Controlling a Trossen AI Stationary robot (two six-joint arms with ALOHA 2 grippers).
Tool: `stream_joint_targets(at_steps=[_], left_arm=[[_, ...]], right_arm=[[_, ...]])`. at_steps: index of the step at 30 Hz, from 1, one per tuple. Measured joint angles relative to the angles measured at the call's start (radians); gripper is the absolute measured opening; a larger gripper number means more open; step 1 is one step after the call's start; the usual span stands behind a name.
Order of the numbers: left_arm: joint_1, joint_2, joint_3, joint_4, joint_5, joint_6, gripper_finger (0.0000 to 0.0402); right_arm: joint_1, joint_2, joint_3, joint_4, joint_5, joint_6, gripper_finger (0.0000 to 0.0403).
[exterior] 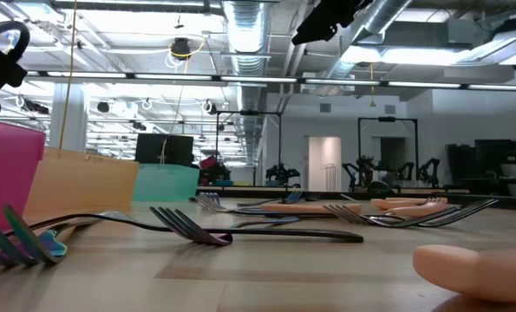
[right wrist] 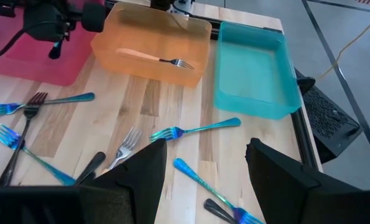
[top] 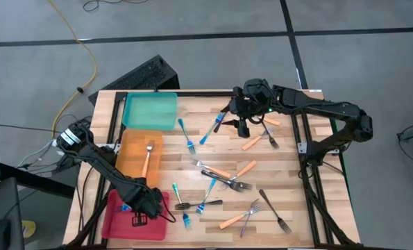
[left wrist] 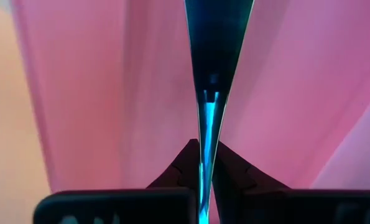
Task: Sort silverware by color (type)
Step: Put the blue fork into the pink bin
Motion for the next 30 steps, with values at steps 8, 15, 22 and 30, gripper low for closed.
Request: stream_joint_targets(at_steps=[8, 15, 22, 30], left_arm=[[0.000, 0.000, 0.000, 0.003, -0.024, 0.009, 0.0003], [-0.003, 0.043, 0.001, 0.003, -0.013, 0.017, 0.0003], [0.002, 0.097, 0.016, -0.027, 0.000, 0.082, 0.0003], [0.005, 0.097, 0.022, -0.001, -0.025, 0.080, 0.0005]], right_arm=[[0.001, 0.000, 0.000, 0.000, 0.000, 0.000, 0.0240], [0.001, 0.000, 0.000, 0.000, 0.000, -0.001, 0.0240], [0.001, 0.000, 0.000, -0.001, -0.002, 0.000, 0.0240], [0.001, 0.000, 0.000, -0.001, -0.003, 0.000, 0.0240]])
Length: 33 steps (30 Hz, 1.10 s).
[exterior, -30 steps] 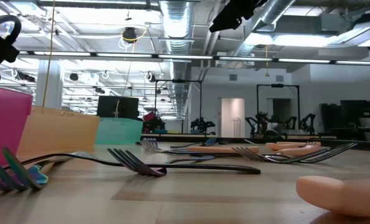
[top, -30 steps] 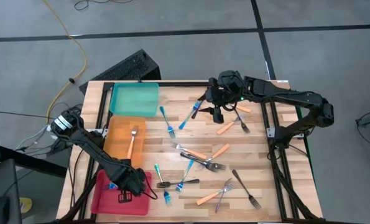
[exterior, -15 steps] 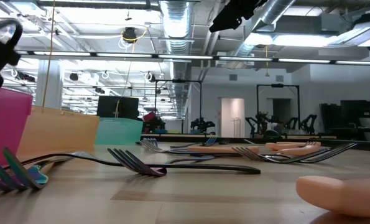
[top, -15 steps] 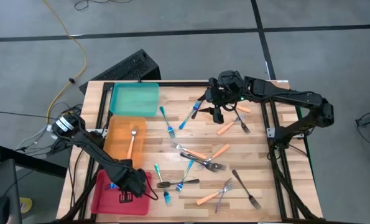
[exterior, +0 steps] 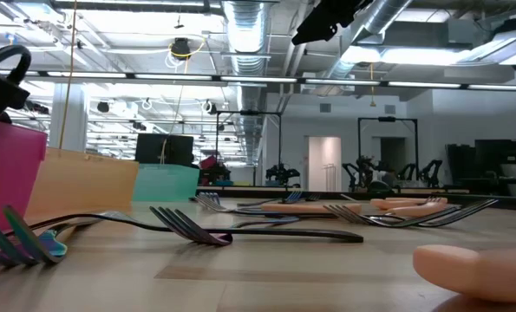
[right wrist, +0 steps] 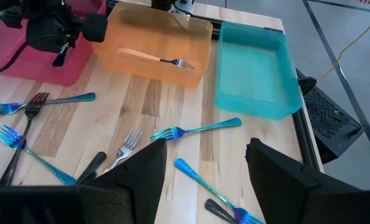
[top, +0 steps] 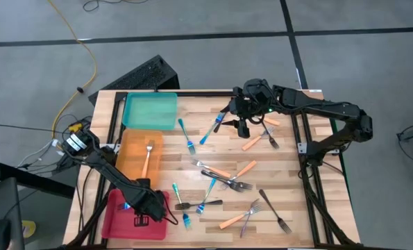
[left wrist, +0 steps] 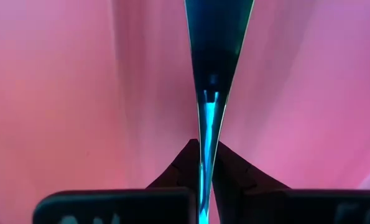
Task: Sort silverware by color (type)
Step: Put the blue fork into the pink bin, then put the black fork into the blue bin
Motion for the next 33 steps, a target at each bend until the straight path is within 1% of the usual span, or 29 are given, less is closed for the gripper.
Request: stream_joint_targets(at_steps=[10, 16, 24, 28, 33], left_arm=[[0.000, 0.000, 0.000, 0.017, -0.002, 0.016, 0.0028], [0.000, 0.000, 0.000, 0.047, -0.002, 0.017, 0.0031], [0.000, -0.003, 0.000, 0.038, 0.018, 0.021, 0.0032], [0.007, -0.032, -0.001, 0.021, 0.036, 0.004, 0.0032], [0.034, -0.101, -0.001, -0.028, 0.045, -0.041, 0.0032]], right_arm=[[0.000, 0.000, 0.000, -0.007, 0.000, 0.000, 0.0240], [0.000, 0.000, 0.000, -0.006, 0.000, 0.000, 0.0240], [0.000, 0.000, 0.000, -0.006, -0.001, -0.003, 0.0240], [0.000, 0.000, 0.000, -0.006, -0.001, -0.003, 0.0240], [0.000, -0.001, 0.000, -0.006, -0.001, -0.002, 0.0240]])
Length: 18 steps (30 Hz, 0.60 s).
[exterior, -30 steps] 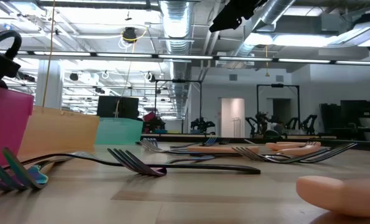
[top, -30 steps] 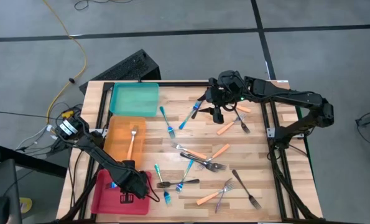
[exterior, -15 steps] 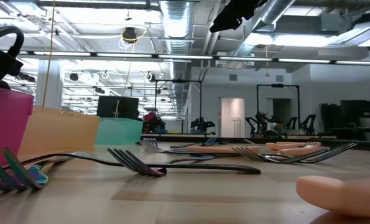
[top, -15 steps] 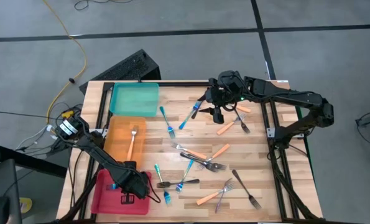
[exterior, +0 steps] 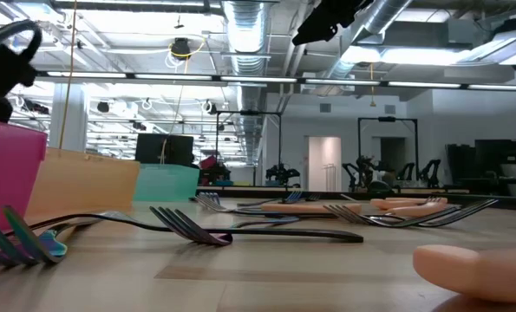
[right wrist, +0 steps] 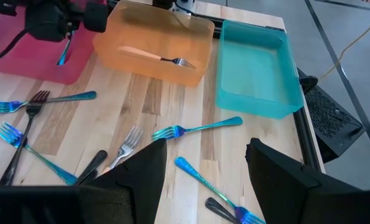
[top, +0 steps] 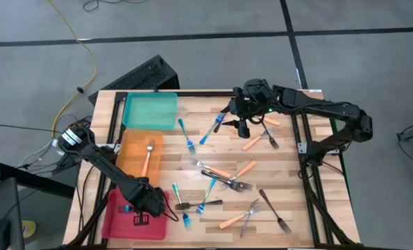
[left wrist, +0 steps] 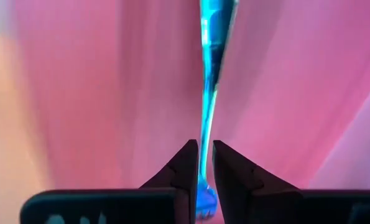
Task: Sort silverware by color (type)
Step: Put the black fork into the blue bin
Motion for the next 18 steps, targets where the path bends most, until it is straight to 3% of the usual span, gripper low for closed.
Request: stream_joint_targets(at_steps=[7, 10, 13, 18], left_arm=[[0.050, -0.155, 0.027, -0.057, 0.012, -0.092, 0.0032], [0.071, -0.234, 0.058, -0.056, -0.039, -0.121, 0.0032], [0.091, -0.320, 0.097, -0.057, -0.183, -0.148, 0.0032], [0.104, -0.449, 0.151, -0.002, -0.564, -0.100, 0.0032]], right_arm=[[0.003, -0.001, 0.000, -0.007, 0.000, 0.003, 0.0240], [0.019, -0.001, 0.000, -0.015, 0.000, 0.016, 0.0240], [0.051, 0.007, 0.000, -0.014, -0.001, 0.060, 0.0240], [0.144, 0.058, -0.036, 0.061, -0.001, 0.097, 0.0240]])
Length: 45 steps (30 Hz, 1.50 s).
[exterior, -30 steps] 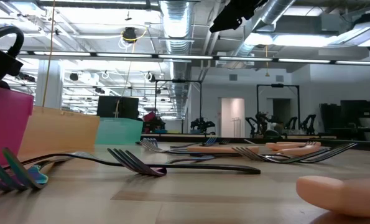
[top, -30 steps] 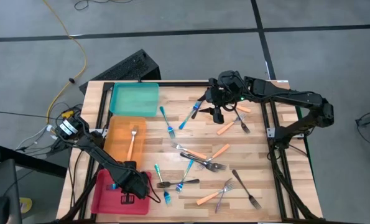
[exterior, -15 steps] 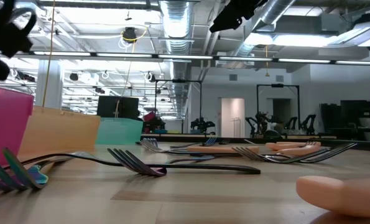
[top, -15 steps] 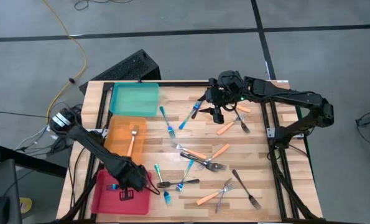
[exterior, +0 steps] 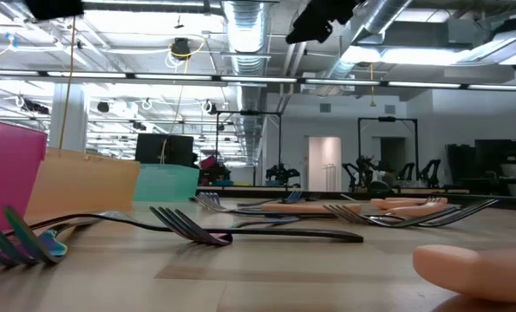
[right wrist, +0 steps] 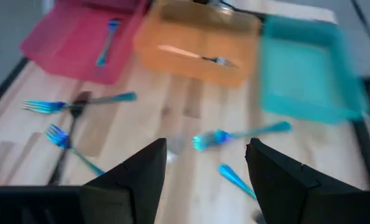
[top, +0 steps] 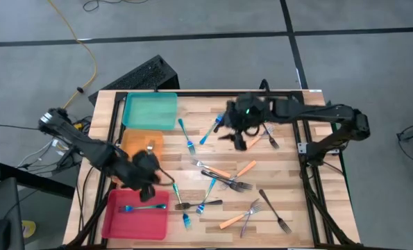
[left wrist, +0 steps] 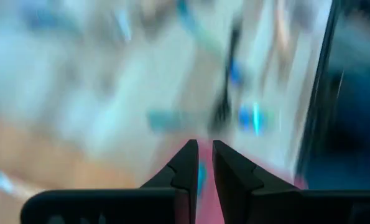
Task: Sort silverware by color (type)
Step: Put the black fork into the blue bin
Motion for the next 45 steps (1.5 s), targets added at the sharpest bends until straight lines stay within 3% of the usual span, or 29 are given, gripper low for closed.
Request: stream_joint_targets(at_steps=[4, 9, 13, 20, 24, 29, 33, 38, 45], left_arm=[[0.000, -0.083, 0.007, 0.093, -0.272, 0.127, 0.0032], [0.000, -0.124, 0.007, 0.120, -0.540, 0.271, 0.0032], [0.002, -0.125, 0.007, 0.121, -0.683, 0.302, 0.0032], [0.003, -0.105, -0.006, 0.123, -0.687, 0.306, 0.0032], [0.013, -0.104, -0.036, 0.123, -0.692, 0.283, 0.0032], [0.015, -0.104, -0.066, 0.123, -0.683, 0.252, 0.0032], [0.016, -0.104, -0.075, 0.123, -0.693, 0.252, 0.0032], [0.016, -0.104, -0.075, 0.146, -0.697, 0.252, 0.0032], [0.016, -0.104, -0.075, 0.146, -0.684, 0.248, 0.0032]], right_arm=[[0.078, 0.073, -0.048, 0.100, 0.000, 0.005, 0.0240], [0.150, 0.205, -0.059, 0.215, 0.000, 0.026, 0.0240], [0.187, 0.309, -0.059, 0.288, 0.059, 0.022, 0.0240], [0.203, 0.443, -0.058, 0.284, 0.110, -0.014, 0.0240], [0.221, 0.501, -0.058, 0.247, 0.220, 0.010, 0.0240], [0.226, 0.505, -0.058, 0.125, 0.279, 0.061, 0.0240], [0.210, 0.436, -0.059, 0.093, 0.317, -0.022, 0.0240], [0.115, 0.334, -0.056, 0.056, 0.317, -0.200, 0.0240], [-0.145, 0.263, -0.056, 0.029, 0.320, -0.370, 0.0240]])
